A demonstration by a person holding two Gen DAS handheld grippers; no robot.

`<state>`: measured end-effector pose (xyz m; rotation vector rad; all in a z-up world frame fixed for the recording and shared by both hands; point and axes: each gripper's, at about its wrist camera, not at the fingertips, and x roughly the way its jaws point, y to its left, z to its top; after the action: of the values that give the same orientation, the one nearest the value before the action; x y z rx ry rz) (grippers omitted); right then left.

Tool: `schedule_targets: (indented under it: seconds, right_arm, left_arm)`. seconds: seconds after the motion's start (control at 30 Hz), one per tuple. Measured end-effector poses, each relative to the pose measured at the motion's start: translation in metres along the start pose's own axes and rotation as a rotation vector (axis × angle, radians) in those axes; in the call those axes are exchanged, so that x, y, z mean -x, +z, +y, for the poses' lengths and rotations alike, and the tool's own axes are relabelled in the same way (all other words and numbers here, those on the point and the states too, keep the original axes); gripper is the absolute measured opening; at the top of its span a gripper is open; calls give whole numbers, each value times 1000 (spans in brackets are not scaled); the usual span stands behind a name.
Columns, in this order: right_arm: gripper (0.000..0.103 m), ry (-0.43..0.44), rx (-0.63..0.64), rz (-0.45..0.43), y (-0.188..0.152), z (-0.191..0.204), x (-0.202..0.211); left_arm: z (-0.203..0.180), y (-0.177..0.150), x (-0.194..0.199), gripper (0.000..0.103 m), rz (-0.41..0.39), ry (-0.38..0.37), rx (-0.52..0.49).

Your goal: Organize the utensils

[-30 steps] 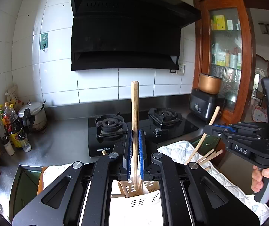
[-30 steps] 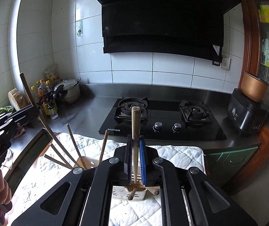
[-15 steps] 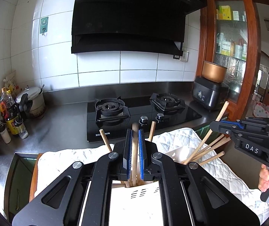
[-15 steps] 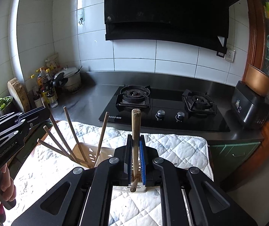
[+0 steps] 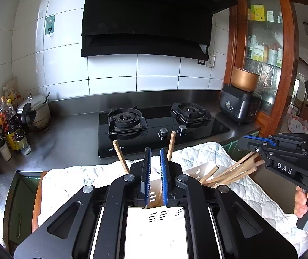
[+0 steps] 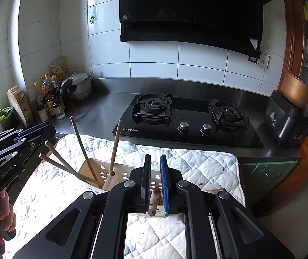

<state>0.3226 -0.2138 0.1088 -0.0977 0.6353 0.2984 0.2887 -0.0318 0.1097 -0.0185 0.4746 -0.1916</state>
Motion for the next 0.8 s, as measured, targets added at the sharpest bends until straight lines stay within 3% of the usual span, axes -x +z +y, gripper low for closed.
schedule_targets:
  seconds: [0.07, 0.13, 0.27, 0.37, 0.5, 0.53, 0.67, 0.8]
  right_arm:
    - [12, 0, -4, 0, 0, -1, 0]
    - [19, -1, -4, -5, -1, 0, 3]
    - [30, -3, -5, -22, -2, 1, 12]
    - [43, -8, -4, -42, -6, 2, 22]
    - [48, -11, -4, -65, -16, 4, 37]
    - [53, -10, -4, -70, -20, 5, 40]
    - [67, -28, 5, -102, -34, 10, 58]
    - [74, -48, 21, -134, -49, 17, 77]
  left_arm:
    - [-1, -2, 3, 16, -2, -6, -2]
    - [-2, -3, 8, 36, -12, 10, -6]
    - [-3, -5, 20, 39, -29, 12, -11]
    - [-2, -8, 31, 53, -39, 12, -4]
    - [1, -16, 46, 64, -49, 17, 4]
    - [2, -19, 50, 69, -50, 16, 7]
    - [2, -31, 66, 80, -66, 51, -3]
    - [0, -45, 85, 88, -83, 67, -15]
